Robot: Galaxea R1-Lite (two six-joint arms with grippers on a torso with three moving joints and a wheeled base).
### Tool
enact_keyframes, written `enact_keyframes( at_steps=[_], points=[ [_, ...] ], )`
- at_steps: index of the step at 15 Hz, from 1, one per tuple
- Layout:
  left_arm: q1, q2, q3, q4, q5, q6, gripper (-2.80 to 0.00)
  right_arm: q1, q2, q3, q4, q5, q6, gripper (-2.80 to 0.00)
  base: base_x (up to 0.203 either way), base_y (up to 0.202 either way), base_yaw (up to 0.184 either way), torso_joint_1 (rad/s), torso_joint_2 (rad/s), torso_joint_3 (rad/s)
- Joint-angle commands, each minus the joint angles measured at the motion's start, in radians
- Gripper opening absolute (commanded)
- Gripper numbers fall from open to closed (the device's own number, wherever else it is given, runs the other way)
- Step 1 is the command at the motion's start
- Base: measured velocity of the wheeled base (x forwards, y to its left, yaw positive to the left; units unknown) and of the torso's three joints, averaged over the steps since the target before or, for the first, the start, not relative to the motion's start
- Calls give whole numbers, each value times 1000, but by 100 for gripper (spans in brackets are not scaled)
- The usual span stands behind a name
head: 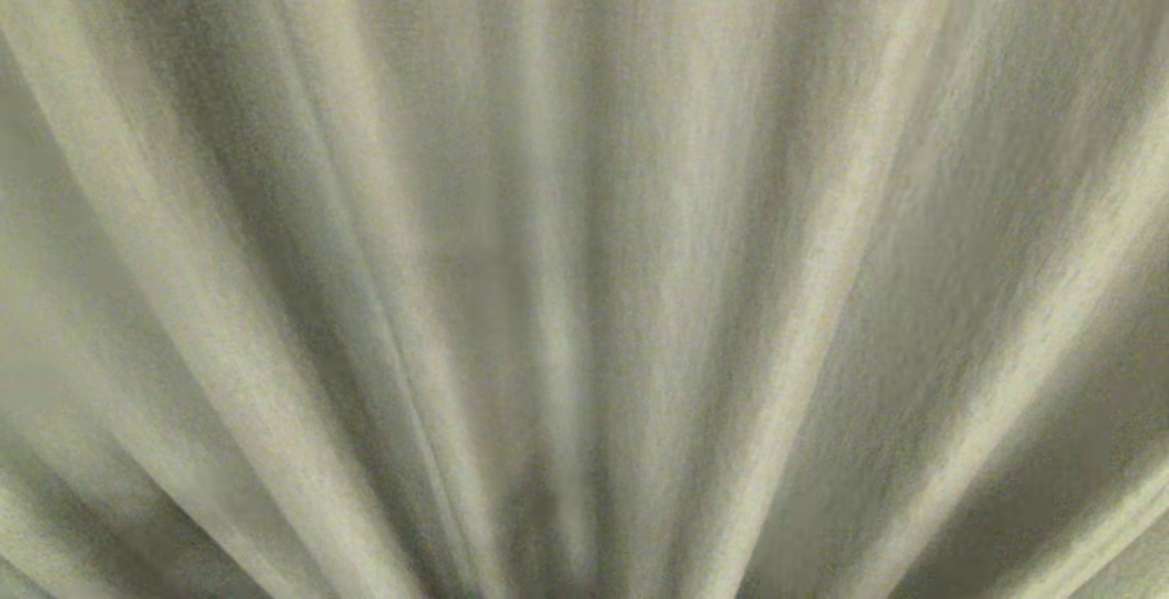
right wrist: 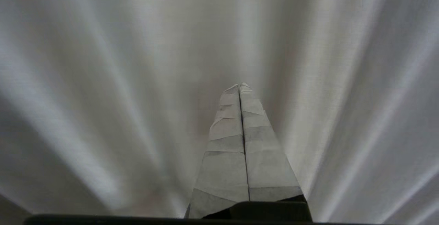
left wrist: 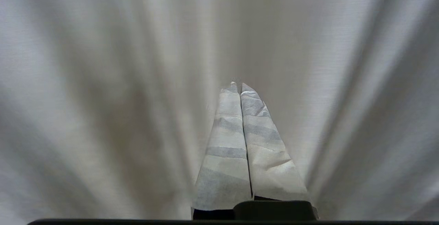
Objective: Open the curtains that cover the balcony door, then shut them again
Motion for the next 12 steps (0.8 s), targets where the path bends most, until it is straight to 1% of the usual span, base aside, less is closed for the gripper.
enact_keyframes(
  at_steps=[1, 12],
  points=[
    [0, -2, 0, 0, 0, 0, -280, 0, 0, 0, 0, 0, 0, -280, 0, -195, 1, 2, 2, 1],
    [0, -2, 0, 0, 0, 0, -280, 0, 2, 0, 0, 0, 0, -280, 0, -193, 0, 1, 3, 3]
  ],
)
